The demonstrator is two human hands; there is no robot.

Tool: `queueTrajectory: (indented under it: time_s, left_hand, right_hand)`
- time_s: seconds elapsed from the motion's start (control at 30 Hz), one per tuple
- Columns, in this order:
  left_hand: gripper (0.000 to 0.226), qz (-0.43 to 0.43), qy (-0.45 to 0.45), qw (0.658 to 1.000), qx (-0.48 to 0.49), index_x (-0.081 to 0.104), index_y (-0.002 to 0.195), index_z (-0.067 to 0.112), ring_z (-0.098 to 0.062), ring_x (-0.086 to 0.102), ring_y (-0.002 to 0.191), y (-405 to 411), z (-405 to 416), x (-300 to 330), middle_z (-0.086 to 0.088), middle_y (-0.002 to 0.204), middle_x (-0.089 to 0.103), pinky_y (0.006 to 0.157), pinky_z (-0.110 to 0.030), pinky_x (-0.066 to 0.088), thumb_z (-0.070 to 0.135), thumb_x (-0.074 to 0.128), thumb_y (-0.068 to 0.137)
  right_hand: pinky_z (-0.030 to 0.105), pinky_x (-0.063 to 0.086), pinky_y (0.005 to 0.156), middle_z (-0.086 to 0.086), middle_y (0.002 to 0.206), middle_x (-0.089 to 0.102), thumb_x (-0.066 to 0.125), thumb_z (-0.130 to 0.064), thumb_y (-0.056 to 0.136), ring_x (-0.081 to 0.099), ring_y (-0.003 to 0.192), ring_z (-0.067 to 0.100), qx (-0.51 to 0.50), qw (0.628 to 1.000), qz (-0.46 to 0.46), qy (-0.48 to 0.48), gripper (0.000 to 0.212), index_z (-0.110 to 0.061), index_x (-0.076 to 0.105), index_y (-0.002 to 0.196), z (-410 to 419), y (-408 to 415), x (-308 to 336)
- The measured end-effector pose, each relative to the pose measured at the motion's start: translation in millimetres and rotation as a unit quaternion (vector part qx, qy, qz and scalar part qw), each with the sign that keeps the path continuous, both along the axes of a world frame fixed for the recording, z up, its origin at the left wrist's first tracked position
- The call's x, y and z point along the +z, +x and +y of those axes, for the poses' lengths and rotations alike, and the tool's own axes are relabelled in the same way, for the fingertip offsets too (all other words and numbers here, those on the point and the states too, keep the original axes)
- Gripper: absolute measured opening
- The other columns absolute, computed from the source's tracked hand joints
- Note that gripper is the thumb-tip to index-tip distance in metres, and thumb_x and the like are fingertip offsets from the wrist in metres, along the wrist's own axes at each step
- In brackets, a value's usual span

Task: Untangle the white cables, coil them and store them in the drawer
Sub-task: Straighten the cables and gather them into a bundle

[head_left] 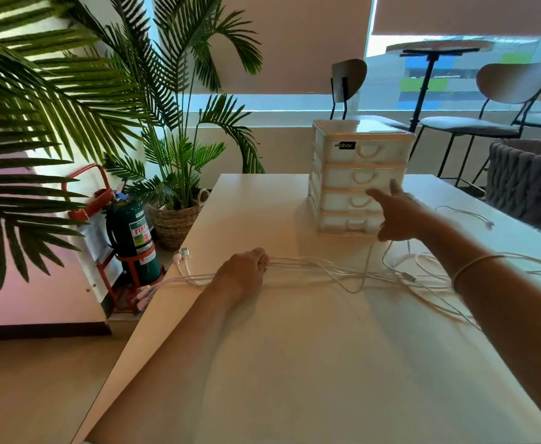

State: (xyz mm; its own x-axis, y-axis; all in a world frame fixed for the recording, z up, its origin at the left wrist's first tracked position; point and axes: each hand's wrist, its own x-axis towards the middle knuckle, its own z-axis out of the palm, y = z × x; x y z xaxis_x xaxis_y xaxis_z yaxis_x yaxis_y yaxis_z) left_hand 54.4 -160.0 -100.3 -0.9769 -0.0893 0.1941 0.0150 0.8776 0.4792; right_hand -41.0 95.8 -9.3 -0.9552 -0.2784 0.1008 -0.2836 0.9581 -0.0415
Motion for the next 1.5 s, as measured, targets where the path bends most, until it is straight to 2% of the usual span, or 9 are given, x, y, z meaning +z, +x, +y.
queueTrajectory:
  time_s: [0.23, 0.43, 0.63, 0.87, 1.1, 1.2, 1.3, 1.4, 1.5]
  left_hand:
    - [0.018, 0.004, -0.009, 1.000, 0.001, 0.046, 0.085, 0.022, -0.019, 0.050, 0.081, -2, 1, -4, -0.005, 0.095, 0.062, 0.072, -0.027, 0.036, 0.018, 0.034, 0.098]
    - [0.017, 0.000, -0.010, 1.000, 0.009, 0.047, 0.084, 0.021, -0.030, 0.057, 0.091, -2, 1, -4, -0.012, 0.101, 0.063, 0.079, -0.033, 0.042, 0.015, 0.036, 0.096]
    - [0.016, -0.014, -0.005, 1.000, 0.016, 0.047, 0.086, 0.019, -0.032, 0.057, 0.097, -3, 5, -3, -0.017, 0.106, 0.062, 0.083, -0.034, 0.042, 0.014, 0.036, 0.096]
    - [0.020, -0.018, -0.004, 1.000, 0.025, 0.045, 0.083, 0.019, -0.031, 0.056, 0.093, 2, 7, -3, -0.016, 0.103, 0.063, 0.077, -0.032, 0.040, 0.019, 0.033, 0.098]
    - [0.019, -0.016, -0.012, 0.999, 0.028, 0.051, 0.088, 0.017, -0.032, 0.055, 0.093, 2, 6, -6, -0.018, 0.105, 0.062, 0.076, -0.032, 0.039, 0.020, 0.035, 0.097]
    - [0.020, -0.012, -0.014, 0.999, 0.028, 0.055, 0.093, 0.014, -0.034, 0.056, 0.097, 2, 6, -6, -0.018, 0.106, 0.063, 0.078, -0.032, 0.040, 0.017, 0.036, 0.097]
    - [0.023, -0.011, -0.017, 0.999, 0.026, 0.056, 0.100, 0.010, -0.034, 0.056, 0.099, 0, 6, -7, -0.019, 0.108, 0.062, 0.081, -0.035, 0.042, 0.018, 0.035, 0.097]
    - [0.023, -0.015, -0.019, 0.999, 0.025, 0.056, 0.101, 0.011, -0.033, 0.056, 0.099, -2, 6, -9, -0.017, 0.108, 0.063, 0.081, -0.034, 0.041, 0.018, 0.035, 0.098]
    - [0.020, -0.018, -0.017, 0.999, 0.021, 0.055, 0.097, 0.014, -0.032, 0.057, 0.097, -2, 5, -9, -0.014, 0.107, 0.064, 0.079, -0.033, 0.042, 0.019, 0.035, 0.097]
  right_hand:
    - [0.038, 0.047, 0.087, 0.012, 0.121, 0.053, 0.079, -0.037, 0.068, 0.052, 0.113, 0.029, -0.235, 0.970, -0.055, -0.015, 0.073, -0.010, 0.044, 0.126, 22, 21, -23]
    - [0.038, 0.051, 0.092, 0.010, 0.105, 0.059, 0.072, -0.044, 0.074, 0.059, 0.103, 0.026, -0.210, 0.965, -0.158, 0.002, 0.055, -0.005, 0.058, 0.110, 43, 51, -19]
    - [0.025, 0.053, 0.056, 0.007, 0.069, 0.060, 0.071, -0.045, 0.074, 0.059, 0.055, 0.016, -0.109, 0.968, -0.226, 0.008, 0.045, -0.003, 0.056, 0.079, 20, 102, -10]
    - [0.017, 0.039, 0.047, -0.003, 0.062, 0.057, 0.069, -0.046, 0.076, 0.048, 0.046, 0.008, 0.046, 0.919, -0.375, 0.109, 0.036, -0.010, 0.062, 0.076, -3, 132, -26]
    - [0.029, 0.050, 0.072, 0.002, 0.071, 0.054, 0.057, -0.011, 0.084, 0.055, 0.074, 0.016, -0.171, 0.978, -0.091, 0.070, 0.017, -0.013, 0.052, 0.068, 43, 77, -3]
    - [0.036, 0.051, 0.081, 0.016, 0.104, 0.063, 0.051, -0.011, 0.088, 0.061, 0.097, 0.027, -0.281, 0.956, -0.001, -0.083, 0.016, -0.002, 0.057, 0.100, 66, 51, 14]
    - [0.056, 0.030, 0.103, 0.021, 0.128, 0.051, 0.050, -0.032, 0.092, 0.043, 0.124, 0.038, -0.325, 0.944, 0.038, -0.039, 0.037, -0.007, 0.054, 0.118, 76, 37, 30]
    - [0.069, 0.000, 0.104, 0.015, 0.135, 0.048, 0.051, -0.054, 0.086, 0.022, 0.136, 0.040, -0.262, 0.949, 0.152, 0.089, 0.043, -0.018, 0.064, 0.107, 84, 24, 50]
    - [0.063, -0.002, 0.109, 0.007, 0.133, 0.052, 0.056, -0.047, 0.083, 0.021, 0.138, 0.031, -0.082, 0.957, 0.247, 0.126, 0.032, -0.022, 0.071, 0.096, 84, 7, 76]
